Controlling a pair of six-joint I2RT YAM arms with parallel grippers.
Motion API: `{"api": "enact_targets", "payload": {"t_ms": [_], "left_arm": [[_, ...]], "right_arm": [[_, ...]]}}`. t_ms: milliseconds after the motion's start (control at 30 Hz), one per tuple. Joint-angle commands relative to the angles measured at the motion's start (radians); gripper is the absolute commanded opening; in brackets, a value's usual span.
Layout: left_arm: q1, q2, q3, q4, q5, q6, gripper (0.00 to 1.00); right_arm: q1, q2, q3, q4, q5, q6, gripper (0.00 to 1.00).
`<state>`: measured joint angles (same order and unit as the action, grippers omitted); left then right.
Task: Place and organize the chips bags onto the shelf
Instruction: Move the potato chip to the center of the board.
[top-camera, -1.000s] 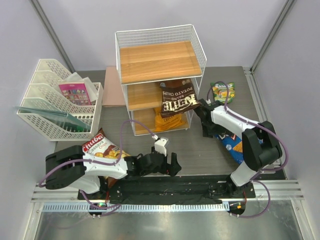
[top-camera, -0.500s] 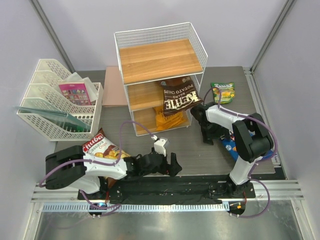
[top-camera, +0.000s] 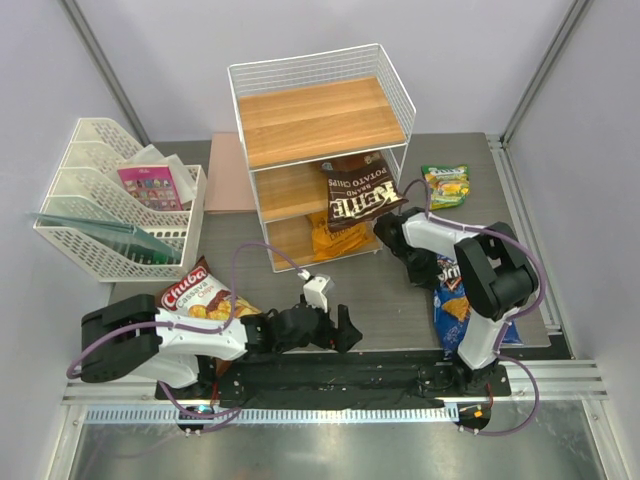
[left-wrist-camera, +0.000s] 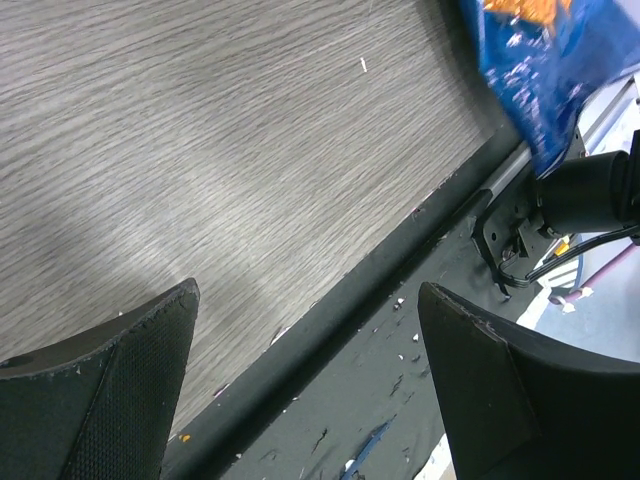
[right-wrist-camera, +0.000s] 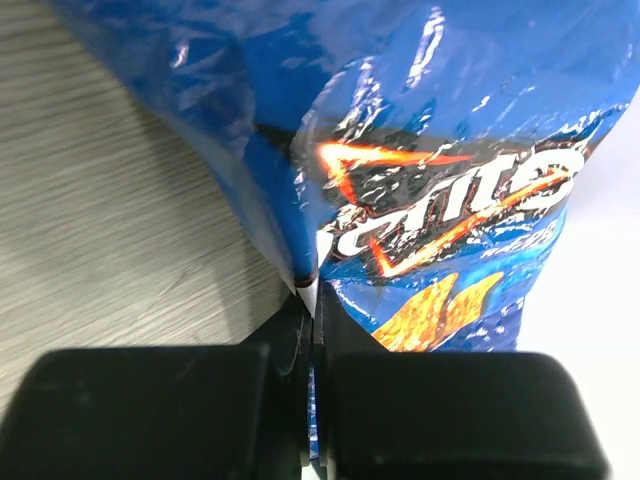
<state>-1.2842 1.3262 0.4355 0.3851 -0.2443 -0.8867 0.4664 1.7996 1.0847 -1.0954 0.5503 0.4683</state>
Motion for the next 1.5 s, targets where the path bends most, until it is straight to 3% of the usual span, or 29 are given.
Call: {"api": "enact_targets", "payload": {"t_ms": [0, 233, 533, 733, 1000, 1467], "left_arm": [[0.005, -0.004, 0.006, 0.024, -0.024, -0.006, 0.9], [0.016, 0.002, -0.018, 0.028, -0.062, -0.049, 0.93], [0.043, -0.056, -0.077, -0.009, -0.105, -0.107, 0.95], [0.054, -0.032, -0.041, -0.055, -0.124, -0.08, 0.95], [0.074, -0.013, -0.017, -0.066, -0.098, -0.066, 0.95], [0.074, -0.081, -0.043, -0.138, -0.124, -0.072, 0.95]], "right_arm": [[0.092, -0.019, 0.001, -0.017, -0.033, 0.047, 0.01], [0.332, -0.028, -0.014, 0.002, -0.11, 0.156, 0.01], [0.465, -0.069, 0.083, -0.035, -0.158, 0.257, 0.01], [0.442, -0.126, 0.035, 0.0, -0.099, 0.27, 0.08], [0.269, -0.209, -0.042, 0.101, -0.104, 0.191, 0.06], [0.164, -0.062, 0.09, 0.189, -0.086, 0.073, 0.06]]}}
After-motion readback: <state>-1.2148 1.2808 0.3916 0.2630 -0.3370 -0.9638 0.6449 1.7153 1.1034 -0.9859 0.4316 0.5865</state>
